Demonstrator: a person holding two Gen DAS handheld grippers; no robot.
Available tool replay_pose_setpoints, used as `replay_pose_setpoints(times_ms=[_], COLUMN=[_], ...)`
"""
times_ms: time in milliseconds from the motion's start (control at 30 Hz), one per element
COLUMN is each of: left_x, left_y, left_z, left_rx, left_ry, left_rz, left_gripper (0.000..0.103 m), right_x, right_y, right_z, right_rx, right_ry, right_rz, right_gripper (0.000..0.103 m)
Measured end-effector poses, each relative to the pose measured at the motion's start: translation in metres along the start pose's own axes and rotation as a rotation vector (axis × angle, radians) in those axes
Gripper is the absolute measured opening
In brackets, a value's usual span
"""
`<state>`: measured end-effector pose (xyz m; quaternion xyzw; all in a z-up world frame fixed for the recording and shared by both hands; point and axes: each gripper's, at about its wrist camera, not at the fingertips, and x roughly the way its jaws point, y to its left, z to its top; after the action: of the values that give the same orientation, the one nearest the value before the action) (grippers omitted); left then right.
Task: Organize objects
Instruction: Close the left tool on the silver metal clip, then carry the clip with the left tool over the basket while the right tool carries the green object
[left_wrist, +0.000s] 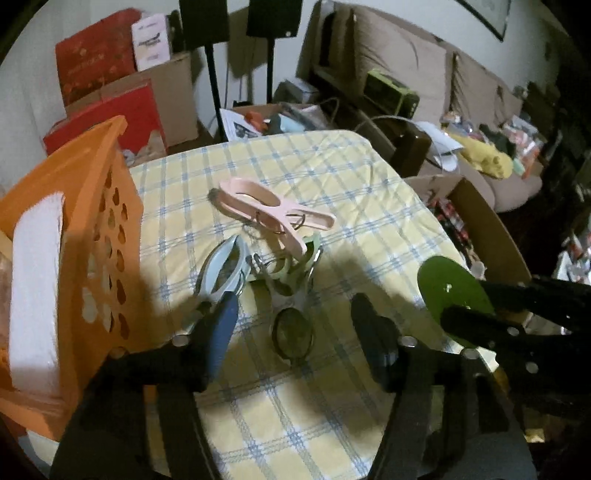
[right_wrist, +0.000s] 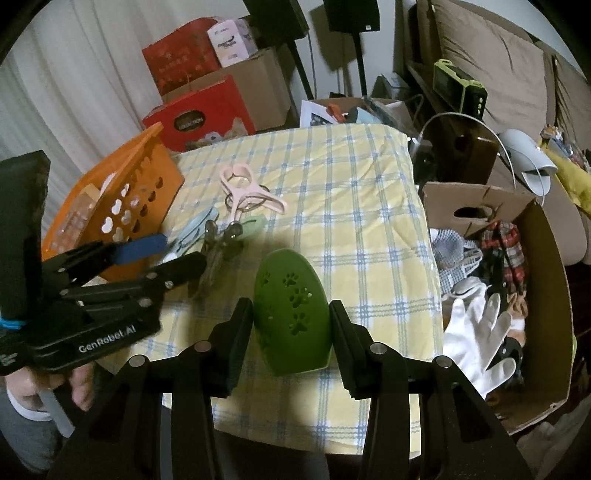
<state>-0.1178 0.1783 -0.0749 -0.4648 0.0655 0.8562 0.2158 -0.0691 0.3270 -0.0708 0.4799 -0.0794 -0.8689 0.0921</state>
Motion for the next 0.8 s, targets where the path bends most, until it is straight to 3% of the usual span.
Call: replay_pose_setpoints(times_ms=[300,400,433,800], left_x=[0.032,0.04,0.04,0.002], left_y=[-0.002,-0.001,-0.001,-0.003], left_z=[-0.009,-0.012,-0.013,-0.008], left_rx=[0.006,0.0,0.0,-0.016], left_ry=[0.075,0.081,0.081,0.014], left_rz=[0.022,0.033,0.03,-0.043], left_gripper=[0.059,0.04,0.029,0.029], right_x=[0.003,0.004,0.005,-0.009], right_y=[-0.003,-0.003,-0.003,0.006], right_z=[-0.003,-0.003,-0.004,0.006], right_rx=[0.008,0.006,0.006,-0.005], right_ry=[0.008,0.012,0.013,-0.021], right_rz=[0.003,0.004,0.004,0.005], right_gripper=[0.043,0.043,0.043,0.043])
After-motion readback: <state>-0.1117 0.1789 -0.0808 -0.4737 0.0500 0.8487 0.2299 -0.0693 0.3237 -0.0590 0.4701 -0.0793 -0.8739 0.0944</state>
